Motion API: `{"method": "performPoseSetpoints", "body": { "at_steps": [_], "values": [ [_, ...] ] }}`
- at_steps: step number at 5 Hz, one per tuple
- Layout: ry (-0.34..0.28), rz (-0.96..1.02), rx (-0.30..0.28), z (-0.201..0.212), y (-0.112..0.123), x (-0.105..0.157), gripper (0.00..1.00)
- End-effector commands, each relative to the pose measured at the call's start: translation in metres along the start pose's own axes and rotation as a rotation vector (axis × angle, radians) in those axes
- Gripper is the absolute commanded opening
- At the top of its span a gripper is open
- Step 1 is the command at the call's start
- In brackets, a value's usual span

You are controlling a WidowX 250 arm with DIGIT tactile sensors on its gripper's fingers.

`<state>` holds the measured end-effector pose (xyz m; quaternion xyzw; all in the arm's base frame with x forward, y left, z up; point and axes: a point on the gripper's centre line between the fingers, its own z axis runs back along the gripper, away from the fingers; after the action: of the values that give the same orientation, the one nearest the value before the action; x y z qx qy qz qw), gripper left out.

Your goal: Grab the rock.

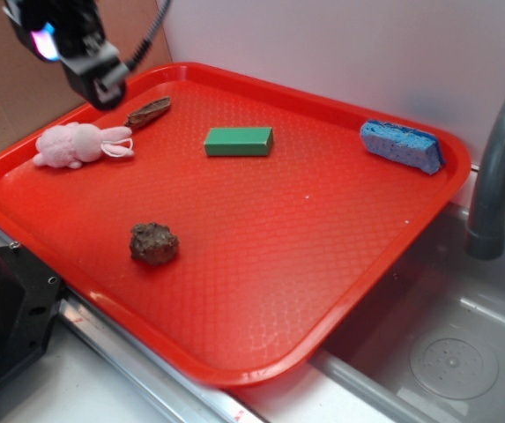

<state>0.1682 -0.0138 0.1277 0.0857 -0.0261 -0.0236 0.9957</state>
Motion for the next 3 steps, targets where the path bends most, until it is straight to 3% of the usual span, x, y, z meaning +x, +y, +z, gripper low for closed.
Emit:
{"method": "performPoseSetpoints", "body": {
  "at_steps": [1,3],
  "values": [
    [-0.037,-0.109,-0.043,-0.075,-0.023,-0.008,1.00],
    [-0.078,-0.177,-0.231,-0.076,-0.037,-0.024,1.00]
  ]
}}
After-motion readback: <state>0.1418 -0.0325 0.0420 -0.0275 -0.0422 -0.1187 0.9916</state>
